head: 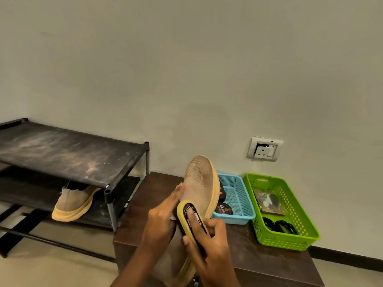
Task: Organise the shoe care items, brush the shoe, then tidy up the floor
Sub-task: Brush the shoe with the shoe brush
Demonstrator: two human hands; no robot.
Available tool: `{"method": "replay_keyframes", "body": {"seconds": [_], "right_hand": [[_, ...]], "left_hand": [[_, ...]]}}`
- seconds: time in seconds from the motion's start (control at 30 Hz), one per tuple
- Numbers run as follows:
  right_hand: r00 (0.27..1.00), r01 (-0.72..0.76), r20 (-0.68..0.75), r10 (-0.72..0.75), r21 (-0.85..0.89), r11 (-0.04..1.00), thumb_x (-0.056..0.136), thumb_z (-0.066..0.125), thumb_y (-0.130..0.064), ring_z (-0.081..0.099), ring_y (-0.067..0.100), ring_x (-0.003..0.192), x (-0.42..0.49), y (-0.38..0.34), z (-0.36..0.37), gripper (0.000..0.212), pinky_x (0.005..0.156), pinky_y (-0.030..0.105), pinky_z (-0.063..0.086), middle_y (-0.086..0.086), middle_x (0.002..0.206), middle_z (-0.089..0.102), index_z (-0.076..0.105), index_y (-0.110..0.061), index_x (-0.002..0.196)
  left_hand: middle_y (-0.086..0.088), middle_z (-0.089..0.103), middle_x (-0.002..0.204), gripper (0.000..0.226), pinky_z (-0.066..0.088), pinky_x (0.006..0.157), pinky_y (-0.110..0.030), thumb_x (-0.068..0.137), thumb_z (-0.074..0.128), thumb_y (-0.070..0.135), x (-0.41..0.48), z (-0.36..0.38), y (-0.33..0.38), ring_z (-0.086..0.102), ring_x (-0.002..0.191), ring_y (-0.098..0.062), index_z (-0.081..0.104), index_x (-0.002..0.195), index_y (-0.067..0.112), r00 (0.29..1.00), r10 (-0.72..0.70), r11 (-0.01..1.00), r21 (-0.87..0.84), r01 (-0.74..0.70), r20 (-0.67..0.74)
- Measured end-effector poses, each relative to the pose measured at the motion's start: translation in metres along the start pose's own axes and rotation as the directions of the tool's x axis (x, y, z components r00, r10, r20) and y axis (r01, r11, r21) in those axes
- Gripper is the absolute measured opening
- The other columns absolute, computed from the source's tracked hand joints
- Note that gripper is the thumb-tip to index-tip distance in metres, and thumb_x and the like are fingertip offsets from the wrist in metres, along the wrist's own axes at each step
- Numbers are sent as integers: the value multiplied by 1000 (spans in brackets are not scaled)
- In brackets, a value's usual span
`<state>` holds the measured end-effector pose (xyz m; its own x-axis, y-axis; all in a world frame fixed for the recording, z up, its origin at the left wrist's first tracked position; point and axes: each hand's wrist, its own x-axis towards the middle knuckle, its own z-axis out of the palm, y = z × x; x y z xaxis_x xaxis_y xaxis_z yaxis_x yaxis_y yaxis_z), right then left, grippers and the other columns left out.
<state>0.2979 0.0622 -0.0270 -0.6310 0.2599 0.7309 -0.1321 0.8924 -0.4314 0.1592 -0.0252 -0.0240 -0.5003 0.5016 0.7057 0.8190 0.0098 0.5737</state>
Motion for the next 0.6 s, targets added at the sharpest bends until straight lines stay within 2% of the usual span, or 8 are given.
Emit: {"method": "replay_keyframes", "body": {"seconds": [0.03, 0.17, 0.27, 0.33, 0.4, 0.47, 0.5, 0.6], "right_hand": [[1000, 5, -6, -5, -39, 999, 92, 50, -43, 48, 6, 85, 2, 8, -1, 49, 86, 8, 40, -4, 99, 37, 40, -36, 140], [955, -265, -179, 235, -167, 950, 87, 44, -48, 48, 12, 87, 15, 49, -13, 57, 82, 26, 46, -4, 98, 37, 21, -56, 139], [987, -162, -12, 162, -69, 984, 88, 45, -50, 47, 8, 87, 6, 32, -13, 55, 81, 20, 45, -5, 99, 36, 25, -54, 139], [995, -70, 57, 77, -109, 992, 89, 46, -48, 45, 7, 86, 8, 33, -17, 54, 79, 15, 41, -4, 97, 36, 28, -51, 140], [986, -166, -25, 164, -197, 966, 88, 43, -48, 43, 8, 84, 22, 53, -26, 53, 78, 18, 40, -2, 95, 36, 30, -49, 139], [961, -275, -112, 254, -253, 928, 87, 40, -46, 44, 14, 81, 32, 66, -34, 53, 75, 28, 46, 1, 93, 38, 36, -40, 139], [964, -265, -96, 249, -235, 935, 87, 40, -47, 45, 15, 82, 31, 62, -34, 53, 75, 29, 47, 1, 93, 38, 38, -37, 139], [988, -83, 111, 109, -220, 972, 88, 40, -48, 42, 11, 84, 27, 40, -28, 52, 76, 20, 40, -4, 94, 35, 43, -36, 139]], "left_hand": [[-5, 49, 136, 63, 33, 106, -15, 77, 54, -9, 0, -2, -3, 44, 127, -5, 40, 137, 6, 999, 30, 999, 30, -31, 16], [-13, 57, 127, 77, 31, 107, -17, 53, 42, -20, 2, 3, -3, 50, 121, -13, 50, 128, -2, 965, 187, 963, 160, -217, 182], [-14, 59, 125, 64, 34, 106, -20, 64, 28, -12, 5, -1, 0, 55, 118, -19, 54, 122, -4, 948, 246, 936, 206, -286, 202], [-13, 58, 126, 61, 36, 106, -23, 68, 28, -11, 5, -8, 2, 55, 119, -19, 52, 123, -2, 933, 300, 911, 230, -342, 200], [-12, 59, 125, 55, 41, 102, -26, 71, 41, -14, 2, -10, 4, 58, 116, -19, 55, 123, 1, 901, 350, 880, 240, -410, 255], [-12, 60, 124, 56, 47, 97, -29, 68, 60, -16, -1, -4, 6, 59, 114, -18, 59, 121, 3, 874, 385, 859, 230, -457, 298], [-11, 60, 125, 55, 49, 95, -30, 70, 58, -16, -1, -2, 5, 58, 115, -18, 60, 121, 4, 867, 395, 853, 231, -469, 303], [-11, 61, 124, 41, 48, 97, -31, 96, 30, -2, -2, -3, 3, 58, 117, -18, 62, 119, 5, 851, 421, 834, 237, -499, 314]]}}
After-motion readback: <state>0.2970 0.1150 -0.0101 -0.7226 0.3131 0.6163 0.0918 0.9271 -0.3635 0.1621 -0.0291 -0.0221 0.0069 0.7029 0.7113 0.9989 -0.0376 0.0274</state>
